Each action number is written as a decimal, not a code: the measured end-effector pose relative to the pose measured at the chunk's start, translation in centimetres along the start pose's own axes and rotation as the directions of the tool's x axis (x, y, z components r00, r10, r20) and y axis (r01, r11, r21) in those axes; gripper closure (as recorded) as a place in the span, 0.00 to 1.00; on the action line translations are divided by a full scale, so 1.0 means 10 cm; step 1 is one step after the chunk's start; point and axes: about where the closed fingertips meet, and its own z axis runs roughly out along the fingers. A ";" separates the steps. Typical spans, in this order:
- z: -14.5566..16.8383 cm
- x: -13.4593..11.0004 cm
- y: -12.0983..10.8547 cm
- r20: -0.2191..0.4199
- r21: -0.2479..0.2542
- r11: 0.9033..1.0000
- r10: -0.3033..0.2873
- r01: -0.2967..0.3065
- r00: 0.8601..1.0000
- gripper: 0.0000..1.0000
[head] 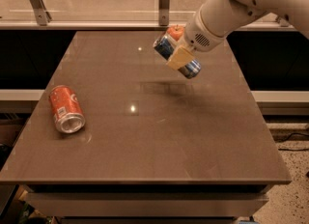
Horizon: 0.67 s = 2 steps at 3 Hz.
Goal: Knock redbull can over
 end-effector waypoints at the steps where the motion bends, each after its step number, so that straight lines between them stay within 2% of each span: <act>1: 0.05 0.13 0.09 -0.089 0.009 1.000 -0.011 0.012 0.996 1.00; 2: 0.10 0.22 0.17 -0.183 0.023 0.999 -0.027 0.032 0.983 1.00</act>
Offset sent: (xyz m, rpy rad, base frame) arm -0.0242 -0.0143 -0.0360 -0.3137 0.0557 -0.0583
